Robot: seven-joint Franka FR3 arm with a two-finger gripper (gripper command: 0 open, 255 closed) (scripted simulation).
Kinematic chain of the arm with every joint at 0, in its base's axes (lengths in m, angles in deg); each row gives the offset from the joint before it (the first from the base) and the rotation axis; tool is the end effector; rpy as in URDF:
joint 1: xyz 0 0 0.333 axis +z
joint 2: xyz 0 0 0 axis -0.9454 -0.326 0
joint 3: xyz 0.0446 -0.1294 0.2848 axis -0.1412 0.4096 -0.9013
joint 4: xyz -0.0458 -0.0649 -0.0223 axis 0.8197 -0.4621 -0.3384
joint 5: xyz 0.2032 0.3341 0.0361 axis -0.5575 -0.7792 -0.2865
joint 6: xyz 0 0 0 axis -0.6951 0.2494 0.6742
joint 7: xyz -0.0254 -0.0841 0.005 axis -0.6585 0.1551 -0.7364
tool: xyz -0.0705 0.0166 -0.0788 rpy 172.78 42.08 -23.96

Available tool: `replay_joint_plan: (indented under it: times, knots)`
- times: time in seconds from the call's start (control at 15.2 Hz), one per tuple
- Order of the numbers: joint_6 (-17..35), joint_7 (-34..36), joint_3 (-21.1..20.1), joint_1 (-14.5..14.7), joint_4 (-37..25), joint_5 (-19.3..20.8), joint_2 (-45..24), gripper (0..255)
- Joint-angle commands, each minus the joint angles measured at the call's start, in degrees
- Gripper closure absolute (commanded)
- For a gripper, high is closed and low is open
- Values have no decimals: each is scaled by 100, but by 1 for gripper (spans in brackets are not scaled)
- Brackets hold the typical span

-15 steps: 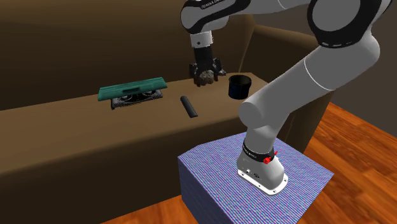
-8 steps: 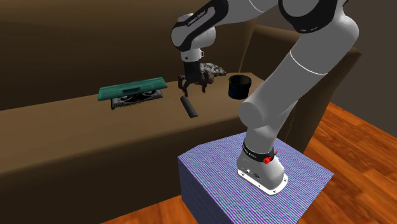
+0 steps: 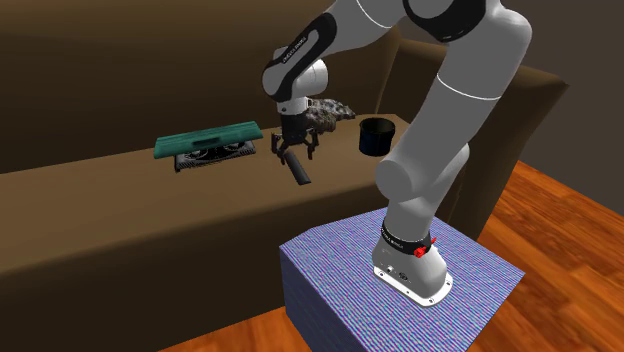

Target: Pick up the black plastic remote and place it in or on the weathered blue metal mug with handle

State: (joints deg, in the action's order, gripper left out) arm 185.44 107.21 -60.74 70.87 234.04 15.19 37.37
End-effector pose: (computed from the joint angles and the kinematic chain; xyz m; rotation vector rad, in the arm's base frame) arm 0.4131 0.0725 0.3330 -3.0534 0.4548 0.3162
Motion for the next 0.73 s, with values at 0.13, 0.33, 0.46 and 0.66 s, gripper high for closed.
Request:
replay_joint_plan:
  times: [0.13, 0.33, 0.46, 0.66]
  knots:
    - [424, 0, -36, 25, 237, -35, -180, 0]
    - [424, 0, -36, 25, 237, -35, -180, 0]
    - [424, 0, -36, 25, 237, -35, -180, 0]
    - [423, 0, -36, 25, 236, -35, -180, 0]
